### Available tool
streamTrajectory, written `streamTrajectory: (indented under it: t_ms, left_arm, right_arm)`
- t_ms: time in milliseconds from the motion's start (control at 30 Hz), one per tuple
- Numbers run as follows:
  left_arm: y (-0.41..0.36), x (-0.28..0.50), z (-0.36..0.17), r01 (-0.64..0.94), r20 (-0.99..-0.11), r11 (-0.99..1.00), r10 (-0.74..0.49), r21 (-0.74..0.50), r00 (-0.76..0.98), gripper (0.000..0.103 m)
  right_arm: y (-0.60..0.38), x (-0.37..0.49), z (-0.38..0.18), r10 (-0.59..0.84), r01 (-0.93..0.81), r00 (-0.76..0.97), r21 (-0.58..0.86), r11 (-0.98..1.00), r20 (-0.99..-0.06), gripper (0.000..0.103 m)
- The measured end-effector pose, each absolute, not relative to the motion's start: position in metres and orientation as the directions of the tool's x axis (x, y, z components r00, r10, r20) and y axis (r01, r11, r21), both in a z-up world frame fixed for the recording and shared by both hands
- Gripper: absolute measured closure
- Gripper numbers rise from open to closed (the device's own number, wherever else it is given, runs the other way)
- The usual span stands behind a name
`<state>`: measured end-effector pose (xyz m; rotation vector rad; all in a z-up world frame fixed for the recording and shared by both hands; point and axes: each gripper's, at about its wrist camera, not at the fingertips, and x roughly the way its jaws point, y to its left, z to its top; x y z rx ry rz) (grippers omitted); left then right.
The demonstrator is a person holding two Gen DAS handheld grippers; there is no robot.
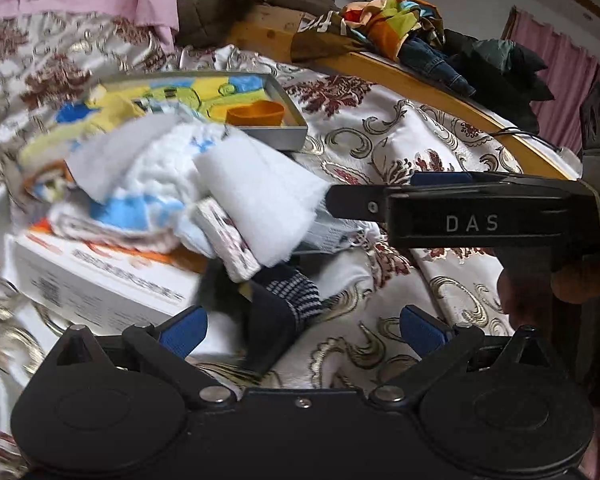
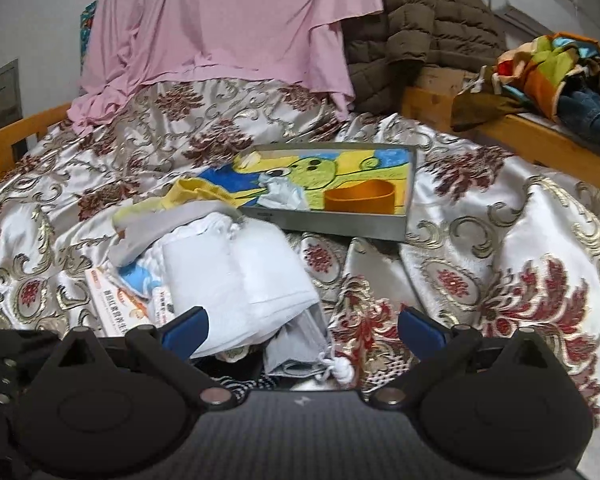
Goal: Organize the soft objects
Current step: 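Grasp the black-and-white striped sock with the left tool while the right tool grasps a white cloth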
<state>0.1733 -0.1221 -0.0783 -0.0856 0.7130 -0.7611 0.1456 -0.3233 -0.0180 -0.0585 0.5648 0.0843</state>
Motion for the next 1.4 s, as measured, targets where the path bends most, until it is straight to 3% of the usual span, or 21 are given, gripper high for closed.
streamTrajectory:
  t_ms: [400,600,900,1200,1367,1400]
  left_arm:
    - [-0.12,0.194,-0.109,0.512,-0.525,0.69,-0.723,-0.512,0.449,0.001]
    - [-0.113,0.2,-0.122,0.448,-0.458,0.634,-0.77,-0.63,0.444,0.005]
    - [-0.1,0.208,-0.131,0.36,-0.43,0.606,-0.777,-0.71,0.46,0.022]
    - [-0.101,0.211,-0.139,0.334,-0.454,0.617,-0.768,-0.712,0.452,0.05]
    - [-0.101,0.212,-0.139,0.318,-0.474,0.635,-0.753,-0.704,0.456,0.069]
    - [-0.101,0.211,-0.139,0.318,-0.477,0.637,-0.752,-0.702,0.455,0.071]
  right_arm:
    - [-0.307,0.172,-0.029,0.161,-0.258,0.845,-0.125,0.958,-0.51,0.001]
    - [-0.308,0.183,-0.031,0.223,-0.312,0.828,-0.091,0.946,-0.515,0.014]
    - [-0.309,0.194,-0.038,0.302,-0.379,0.778,-0.03,0.925,-0.551,0.028]
    - [-0.308,0.196,-0.041,0.332,-0.402,0.758,-0.001,0.916,-0.562,0.042]
    - [-0.312,0.193,-0.037,0.329,-0.386,0.768,0.013,0.922,-0.549,0.075]
    - [-0.312,0.193,-0.037,0.321,-0.381,0.771,0.006,0.925,-0.55,0.076]
